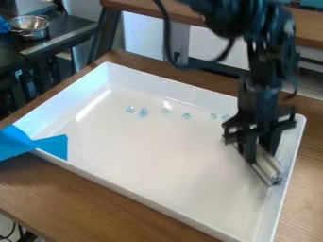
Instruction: Sweep into pile
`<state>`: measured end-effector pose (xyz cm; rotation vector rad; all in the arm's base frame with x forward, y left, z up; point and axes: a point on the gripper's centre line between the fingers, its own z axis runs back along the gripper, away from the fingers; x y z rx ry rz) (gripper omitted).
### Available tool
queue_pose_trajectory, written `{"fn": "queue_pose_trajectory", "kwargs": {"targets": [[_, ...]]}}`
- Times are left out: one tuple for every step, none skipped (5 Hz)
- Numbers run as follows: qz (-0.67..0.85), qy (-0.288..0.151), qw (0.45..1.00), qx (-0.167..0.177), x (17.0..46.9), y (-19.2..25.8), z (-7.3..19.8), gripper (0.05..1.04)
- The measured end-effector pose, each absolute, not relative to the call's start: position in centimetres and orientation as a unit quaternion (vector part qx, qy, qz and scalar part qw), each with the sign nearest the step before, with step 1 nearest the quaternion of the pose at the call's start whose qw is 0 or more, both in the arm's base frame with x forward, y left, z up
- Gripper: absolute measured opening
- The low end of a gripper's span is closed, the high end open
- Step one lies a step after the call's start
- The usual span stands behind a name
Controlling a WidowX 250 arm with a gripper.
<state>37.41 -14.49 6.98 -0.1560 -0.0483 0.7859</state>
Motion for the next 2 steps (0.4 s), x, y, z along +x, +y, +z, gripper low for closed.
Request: {"fn": "queue_pose_trajectory", "kwargs": {"targets": [[0.368, -0.018, 0.923, -0.108, 35.5, -10.9, 10.6, 0.367], [0.348, -0.030, 0.928, -0.126, 33.5, -5.2, 12.9, 0.367]]}}
